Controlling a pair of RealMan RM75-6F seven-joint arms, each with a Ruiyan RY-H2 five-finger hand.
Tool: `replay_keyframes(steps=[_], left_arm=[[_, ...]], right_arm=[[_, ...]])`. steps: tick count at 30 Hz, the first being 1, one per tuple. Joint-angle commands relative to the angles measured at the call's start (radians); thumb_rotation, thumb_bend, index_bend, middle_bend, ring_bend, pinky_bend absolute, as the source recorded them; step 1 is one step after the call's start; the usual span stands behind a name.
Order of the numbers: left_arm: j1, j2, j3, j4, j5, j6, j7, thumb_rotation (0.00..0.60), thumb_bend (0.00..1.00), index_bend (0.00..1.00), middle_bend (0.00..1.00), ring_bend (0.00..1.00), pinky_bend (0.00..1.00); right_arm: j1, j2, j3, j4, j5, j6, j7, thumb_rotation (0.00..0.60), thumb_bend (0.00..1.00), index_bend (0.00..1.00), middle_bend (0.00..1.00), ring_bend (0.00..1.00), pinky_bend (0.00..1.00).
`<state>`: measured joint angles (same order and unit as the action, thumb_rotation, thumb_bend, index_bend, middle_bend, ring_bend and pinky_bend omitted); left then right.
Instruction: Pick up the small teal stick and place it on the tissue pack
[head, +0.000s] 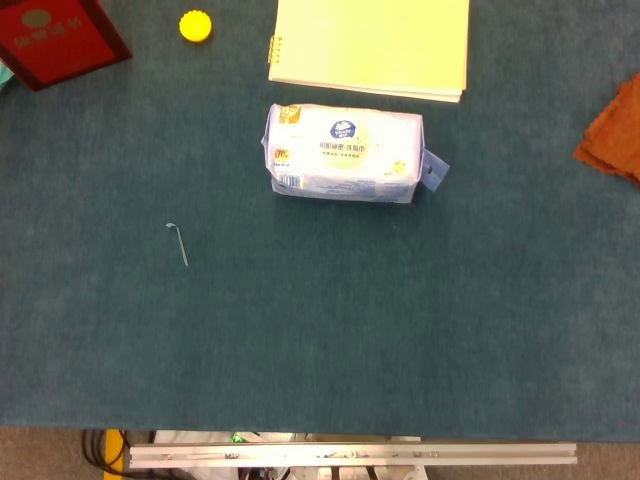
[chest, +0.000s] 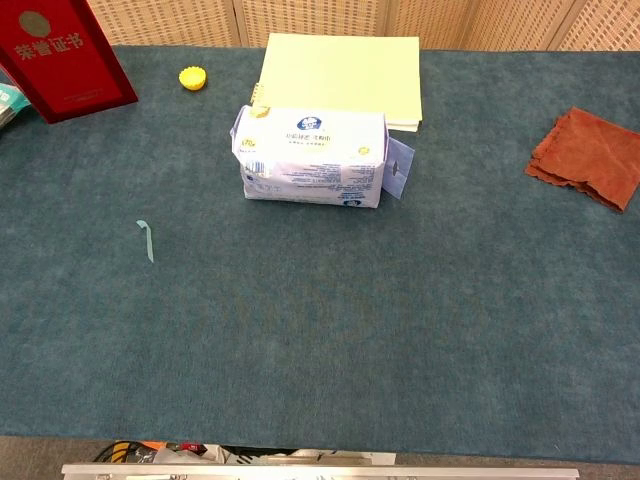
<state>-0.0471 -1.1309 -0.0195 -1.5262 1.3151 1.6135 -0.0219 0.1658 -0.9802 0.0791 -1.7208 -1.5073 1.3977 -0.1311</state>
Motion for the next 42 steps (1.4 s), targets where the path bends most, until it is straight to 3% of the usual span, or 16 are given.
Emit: replay_keyframes(steps=[1,8,10,14,20,27,36,42], left_arm=[[0.008,0.005,-0.002,-0.006,0.006,0.0,-0.004,0.6,0.36,0.19,0.56,0.55,0.61],[0.002,0.016,-0.001,-0.014,0.074,-0.008,-0.007,0.6,0.36,0.19,0.57,0.57,0.61],[-0.015,0.017,-0.003,-0.005,0.106,-0.022,-0.014,0.6,0.36,0.2,0.64,0.63,0.65],[-0.073,0.023,-0.002,0.021,0.174,-0.092,-0.051,0.6,0.36,0.24,0.87,0.85,0.83],[-0.211,0.007,0.005,0.125,0.26,-0.276,-0.18,0.6,0.36,0.31,0.99,0.97,0.91],[-0.357,-0.08,0.043,0.334,0.411,-0.384,-0.36,0.6,0.36,0.36,1.0,1.0,0.97],[-0.465,-0.249,0.114,0.65,0.578,-0.316,-0.5,0.6,0.36,0.37,1.0,1.0,0.98],[-0.492,-0.326,0.163,0.771,0.623,-0.28,-0.534,0.6,0.31,0.4,1.0,1.0,0.98]], right_arm=[[0.002,-0.002,0.0,0.0,-0.001,-0.001,-0.002,0.6,0.32,0.14,0.33,0.29,0.43],[0.009,0.007,0.006,-0.007,-0.004,0.0,-0.01,0.6,0.32,0.14,0.33,0.29,0.43],[0.013,0.013,0.012,-0.012,-0.001,0.0,-0.017,0.6,0.32,0.14,0.34,0.29,0.43],[0.022,0.024,0.022,-0.026,0.005,-0.002,-0.034,0.6,0.32,0.14,0.33,0.29,0.43],[0.034,0.041,0.031,-0.064,0.001,-0.006,-0.072,0.6,0.32,0.14,0.33,0.29,0.43],[0.036,0.055,0.032,-0.097,0.0,-0.002,-0.112,0.6,0.32,0.14,0.34,0.29,0.43],[0.027,0.054,0.023,-0.109,0.015,-0.001,-0.137,0.6,0.32,0.14,0.33,0.29,0.43],[0.023,0.051,0.018,-0.106,0.022,-0.001,-0.139,0.6,0.32,0.14,0.33,0.29,0.43]])
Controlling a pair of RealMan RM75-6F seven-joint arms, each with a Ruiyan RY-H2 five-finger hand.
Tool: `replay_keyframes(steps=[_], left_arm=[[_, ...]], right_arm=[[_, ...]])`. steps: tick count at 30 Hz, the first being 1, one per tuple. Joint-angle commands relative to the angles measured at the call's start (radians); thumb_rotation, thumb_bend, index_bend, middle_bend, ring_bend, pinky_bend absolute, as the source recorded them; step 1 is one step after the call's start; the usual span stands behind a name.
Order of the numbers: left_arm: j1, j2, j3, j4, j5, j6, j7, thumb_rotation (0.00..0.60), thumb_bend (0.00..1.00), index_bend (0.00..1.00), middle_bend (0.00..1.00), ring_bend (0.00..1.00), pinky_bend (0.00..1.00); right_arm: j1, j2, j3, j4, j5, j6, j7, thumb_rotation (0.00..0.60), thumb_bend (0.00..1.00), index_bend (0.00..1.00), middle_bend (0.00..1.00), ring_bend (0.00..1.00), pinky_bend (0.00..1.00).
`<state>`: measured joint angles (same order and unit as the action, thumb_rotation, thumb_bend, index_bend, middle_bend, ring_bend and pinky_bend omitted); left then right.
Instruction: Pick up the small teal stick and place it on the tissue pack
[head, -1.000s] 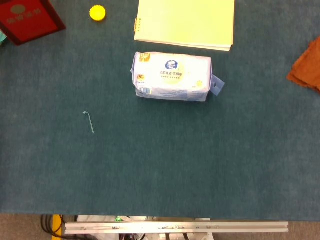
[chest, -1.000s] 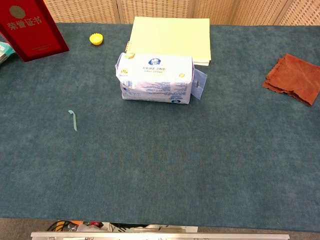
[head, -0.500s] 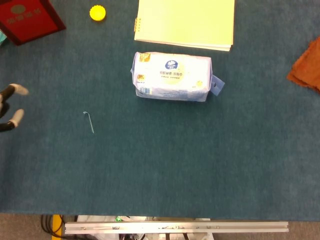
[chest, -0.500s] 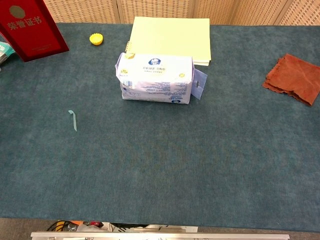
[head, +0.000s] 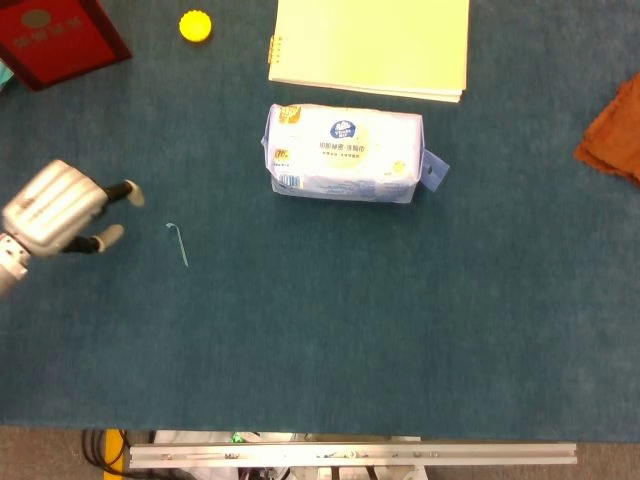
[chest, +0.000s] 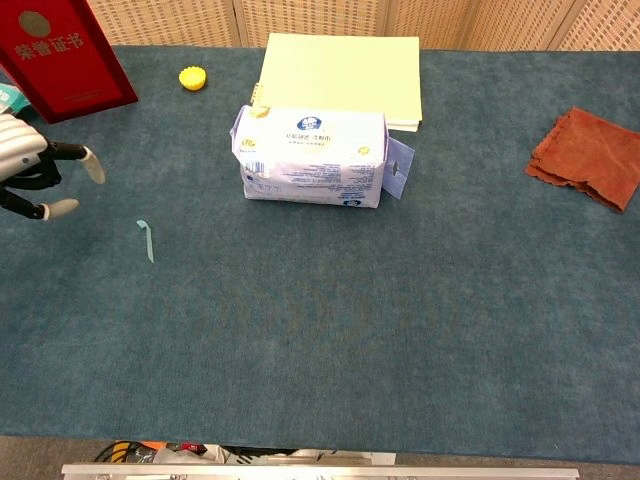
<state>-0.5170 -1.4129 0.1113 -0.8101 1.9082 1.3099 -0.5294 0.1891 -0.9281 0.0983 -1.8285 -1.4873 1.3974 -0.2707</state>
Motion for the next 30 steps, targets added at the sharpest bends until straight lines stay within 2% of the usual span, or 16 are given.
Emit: replay_keyframes(steps=[1,12,30], left_arm=[[-0.024,-0.055,0.037,0.07,0.033,0.03,-0.028,0.6,0.31,0.41,1.0,1.0,0.98],[-0.034,-0.167,0.072,0.218,0.045,0.121,-0.034,0.6,0.28,0.46,1.0,1.0,0.98],[-0.05,-0.259,0.141,0.37,0.046,0.128,-0.037,0.6,0.28,0.47,1.0,1.0,0.98]], right_arm=[[-0.001,-0.002,-0.002,0.003,0.002,-0.001,0.001,0.6,0.32,0.14,0.33,0.29,0.43],[-0.008,-0.007,-0.006,0.008,0.006,0.005,-0.002,0.6,0.32,0.14,0.33,0.29,0.43],[-0.018,-0.003,-0.009,-0.004,0.008,0.02,-0.02,0.6,0.32,0.14,0.34,0.29,0.43]])
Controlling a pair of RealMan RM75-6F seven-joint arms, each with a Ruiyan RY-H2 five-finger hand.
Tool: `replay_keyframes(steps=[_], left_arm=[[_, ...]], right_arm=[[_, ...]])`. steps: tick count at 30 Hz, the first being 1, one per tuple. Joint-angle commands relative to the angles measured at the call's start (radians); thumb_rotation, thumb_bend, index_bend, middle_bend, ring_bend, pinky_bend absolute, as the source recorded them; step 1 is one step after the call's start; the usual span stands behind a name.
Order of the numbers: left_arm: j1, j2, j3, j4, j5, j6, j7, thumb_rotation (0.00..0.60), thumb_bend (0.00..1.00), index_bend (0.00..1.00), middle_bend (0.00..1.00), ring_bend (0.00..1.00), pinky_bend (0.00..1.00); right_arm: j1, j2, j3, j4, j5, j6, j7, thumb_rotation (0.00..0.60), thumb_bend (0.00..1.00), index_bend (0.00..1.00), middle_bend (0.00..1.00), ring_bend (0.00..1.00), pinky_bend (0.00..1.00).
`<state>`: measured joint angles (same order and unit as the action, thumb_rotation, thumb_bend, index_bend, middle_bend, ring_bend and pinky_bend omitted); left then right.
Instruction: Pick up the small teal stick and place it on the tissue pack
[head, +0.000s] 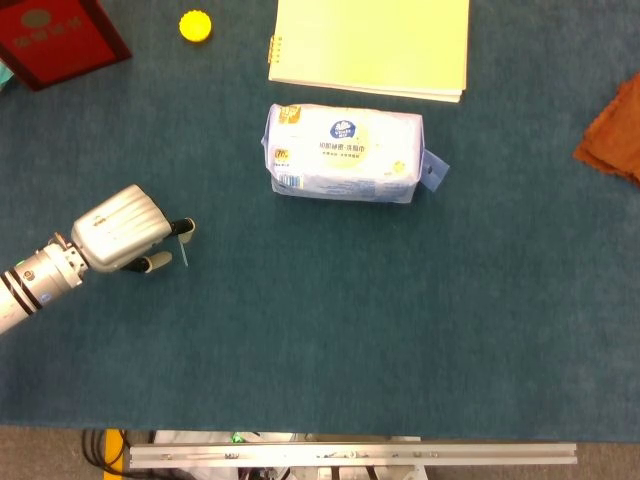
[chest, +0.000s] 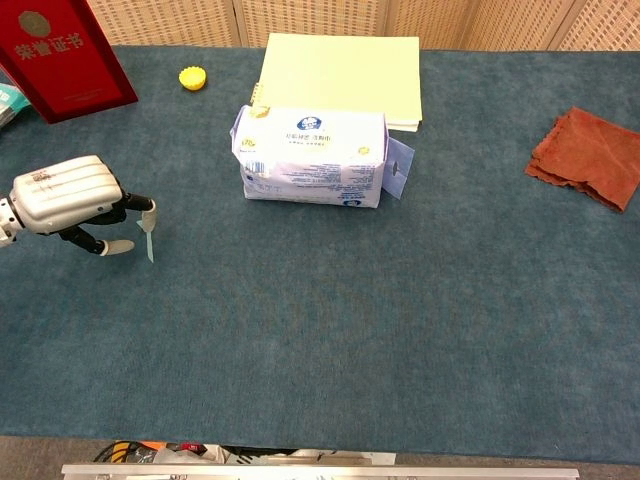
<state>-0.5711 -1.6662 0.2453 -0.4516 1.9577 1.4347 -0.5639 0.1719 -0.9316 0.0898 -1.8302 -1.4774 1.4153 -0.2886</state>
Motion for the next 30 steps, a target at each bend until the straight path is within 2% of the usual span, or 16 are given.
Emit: replay_keyframes(steps=[1,30], left_arm=[[0.006,-0.007,0.009,0.014,-0.005,0.005,-0.006,0.6,0.28,0.47,1.0,1.0,0.98],[-0.004,-0.056,0.059,0.085,-0.028,-0.013,-0.012,0.6,0.28,0.47,1.0,1.0,0.98]], right_arm=[[-0.001,0.0,0.0,-0.003,-0.003,0.004,-0.003,0.6,0.32,0.14,0.34,0.29,0.43],[-0.002,-0.006,-0.003,-0.017,0.0,0.0,-0.03,0.6,0.32,0.14,0.33,0.29,0.43]])
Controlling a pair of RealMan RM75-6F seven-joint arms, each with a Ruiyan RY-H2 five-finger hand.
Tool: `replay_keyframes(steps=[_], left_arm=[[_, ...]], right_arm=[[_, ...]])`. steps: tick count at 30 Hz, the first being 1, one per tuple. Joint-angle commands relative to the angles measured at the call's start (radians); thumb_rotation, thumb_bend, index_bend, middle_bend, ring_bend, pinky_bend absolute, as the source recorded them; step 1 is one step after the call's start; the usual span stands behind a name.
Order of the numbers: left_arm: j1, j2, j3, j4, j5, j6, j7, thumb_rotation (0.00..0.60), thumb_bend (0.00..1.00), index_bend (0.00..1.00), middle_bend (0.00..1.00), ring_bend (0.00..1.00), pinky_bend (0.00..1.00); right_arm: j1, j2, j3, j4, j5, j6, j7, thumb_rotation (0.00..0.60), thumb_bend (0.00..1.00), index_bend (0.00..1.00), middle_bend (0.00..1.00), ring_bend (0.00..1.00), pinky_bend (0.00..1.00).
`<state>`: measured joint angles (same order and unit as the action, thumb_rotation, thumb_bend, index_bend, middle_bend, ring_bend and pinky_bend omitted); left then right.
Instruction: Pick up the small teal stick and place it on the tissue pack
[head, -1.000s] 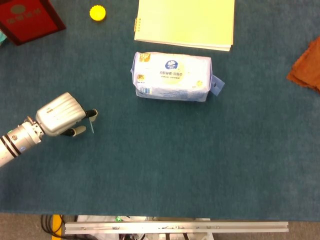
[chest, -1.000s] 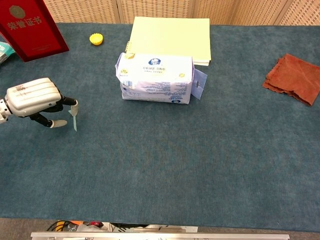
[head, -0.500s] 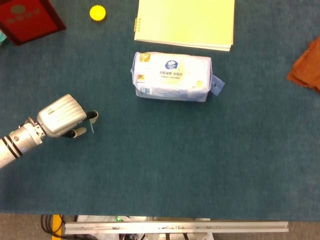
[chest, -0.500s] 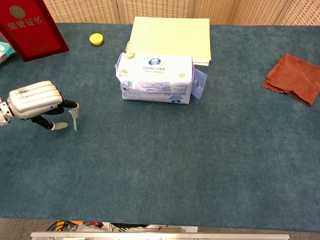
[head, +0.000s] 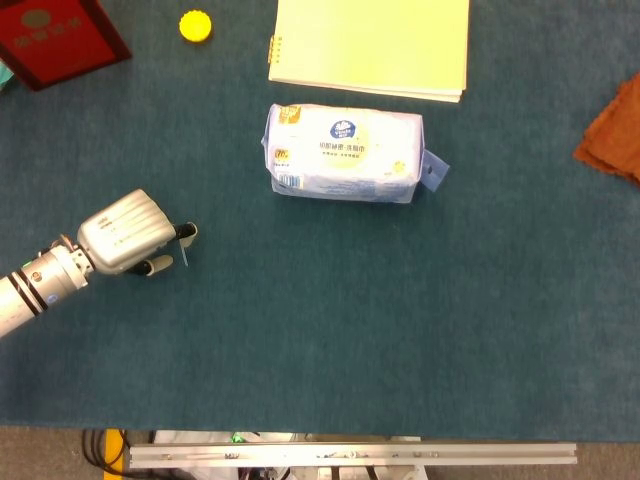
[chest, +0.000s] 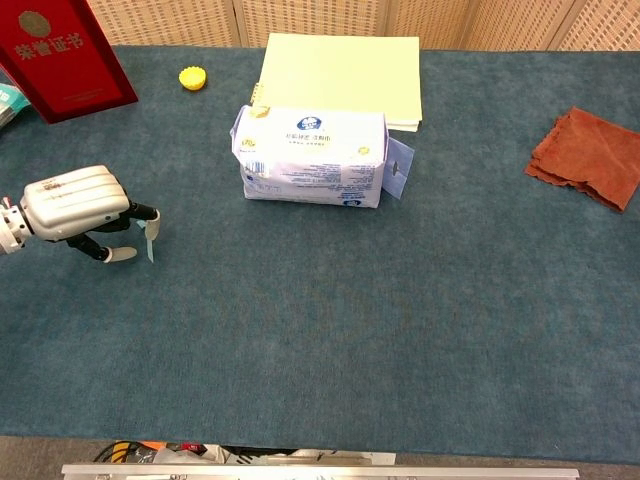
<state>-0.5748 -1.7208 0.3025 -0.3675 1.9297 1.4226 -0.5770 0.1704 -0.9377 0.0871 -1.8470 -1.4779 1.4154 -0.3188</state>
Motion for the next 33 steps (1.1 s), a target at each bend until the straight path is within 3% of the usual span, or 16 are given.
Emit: replay_keyframes(steps=[1,33], left_arm=[[-0.001,-0.003,0.003,0.002,0.0,-0.001,0.002,0.6,0.28,0.47,1.0,1.0,0.98],[-0.02,-0.035,0.016,-0.007,-0.023,-0.036,-0.018,0.6,0.28,0.57,1.0,1.0,0.98]], right_arm=[[0.0,0.0,0.0,0.0,0.001,0.0,-0.001,0.6,0.32,0.14,0.33,0.29,0.43],[-0.013,0.003,0.002,0.018,0.0,0.019,0.023,0.6,0.32,0.14,0.34,0.29,0.43]])
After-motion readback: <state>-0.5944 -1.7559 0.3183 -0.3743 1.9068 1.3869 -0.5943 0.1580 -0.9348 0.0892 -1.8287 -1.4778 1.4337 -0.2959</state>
